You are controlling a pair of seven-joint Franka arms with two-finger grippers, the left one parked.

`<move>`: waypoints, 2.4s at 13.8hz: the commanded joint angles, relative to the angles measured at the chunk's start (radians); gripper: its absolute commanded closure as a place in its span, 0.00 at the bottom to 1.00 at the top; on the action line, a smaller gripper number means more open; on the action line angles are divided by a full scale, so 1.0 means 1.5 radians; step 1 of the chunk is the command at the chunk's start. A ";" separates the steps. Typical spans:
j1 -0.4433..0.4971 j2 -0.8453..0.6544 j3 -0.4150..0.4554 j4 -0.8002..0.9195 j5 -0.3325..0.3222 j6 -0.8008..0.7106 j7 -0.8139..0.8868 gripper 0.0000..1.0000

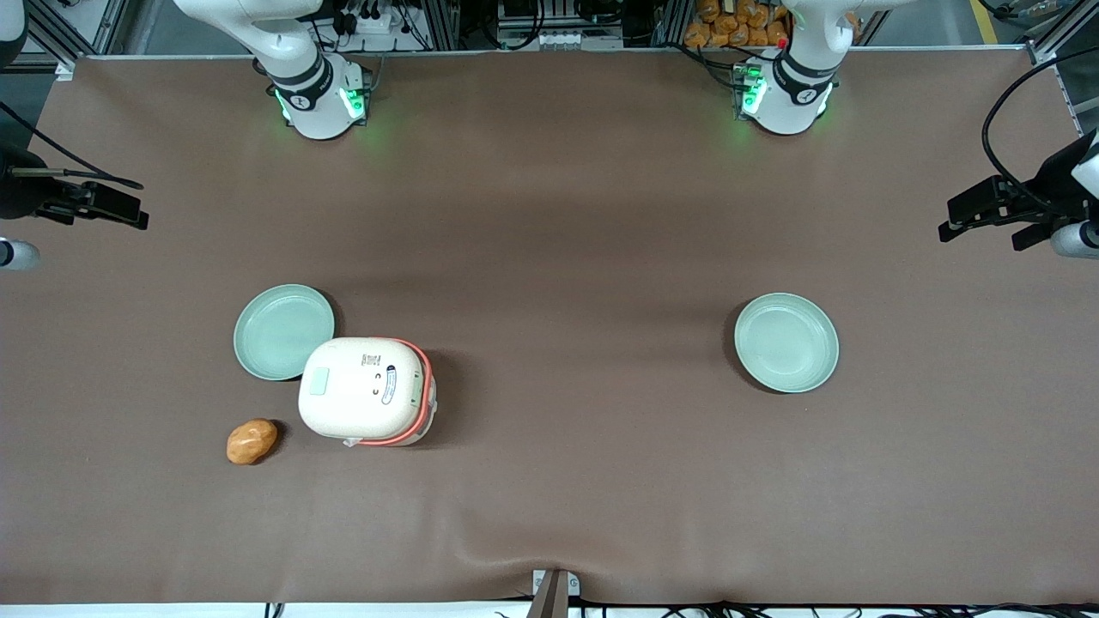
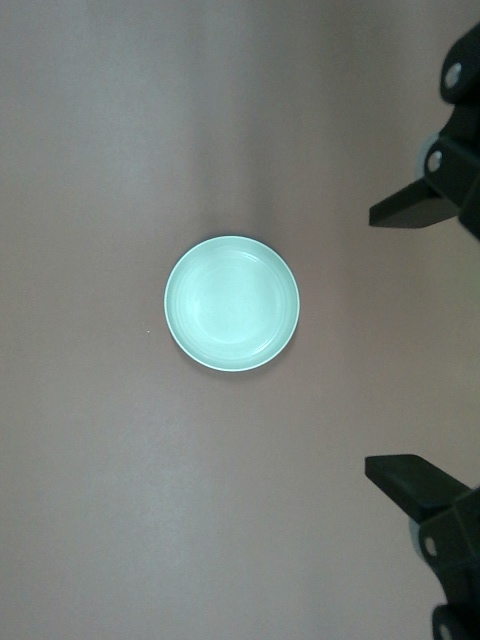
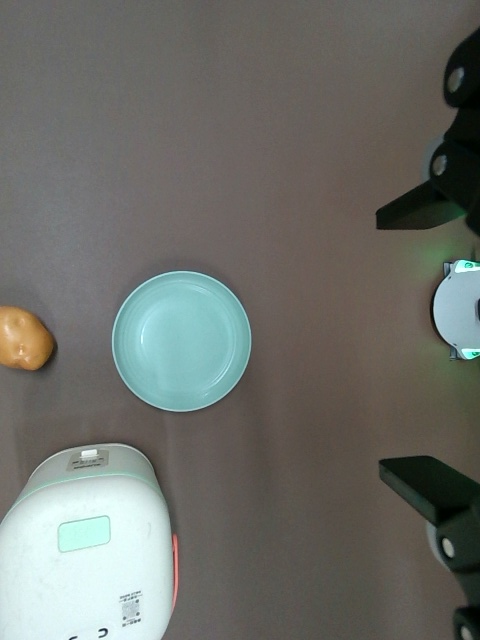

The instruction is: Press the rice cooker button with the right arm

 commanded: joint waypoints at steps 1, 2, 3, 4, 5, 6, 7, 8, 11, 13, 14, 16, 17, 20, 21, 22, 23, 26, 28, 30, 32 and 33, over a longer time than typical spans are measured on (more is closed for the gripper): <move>0.001 -0.010 0.004 0.006 0.002 -0.007 -0.008 0.00; 0.002 -0.010 0.006 0.007 0.005 -0.008 -0.009 0.00; 0.006 -0.010 0.007 0.008 0.006 -0.010 -0.007 0.00; 0.009 -0.008 0.007 0.008 0.006 -0.010 -0.007 0.00; 0.018 -0.007 0.009 0.008 0.006 -0.010 -0.007 0.00; 0.025 -0.003 0.009 0.008 0.010 -0.009 -0.010 0.00; 0.033 -0.003 0.009 0.007 0.021 -0.007 -0.019 0.00; 0.043 0.001 0.009 0.005 0.023 -0.003 -0.032 0.00; 0.072 0.037 0.009 0.001 0.017 0.024 -0.031 0.00; 0.086 0.061 0.009 0.000 0.019 0.074 -0.027 0.00; 0.091 0.075 0.009 0.000 0.022 0.097 -0.027 0.00; 0.105 0.105 0.009 0.000 0.023 0.143 -0.023 0.18; 0.110 0.121 0.009 0.000 0.024 0.163 -0.003 0.33; 0.140 0.161 0.009 0.000 0.024 0.220 0.051 0.71; 0.145 0.173 0.009 0.000 0.024 0.241 0.054 0.81; 0.153 0.187 0.009 0.000 0.024 0.259 0.053 0.88; 0.154 0.203 0.009 0.000 0.024 0.281 0.054 0.94; 0.155 0.237 0.009 0.000 0.024 0.345 0.054 0.98; 0.154 0.258 0.009 -0.001 0.024 0.378 0.053 0.99; 0.154 0.274 0.008 -0.001 0.024 0.407 0.053 1.00; 0.154 0.285 0.009 -0.002 0.024 0.424 0.053 1.00; 0.155 0.289 0.009 -0.002 0.024 0.423 0.053 1.00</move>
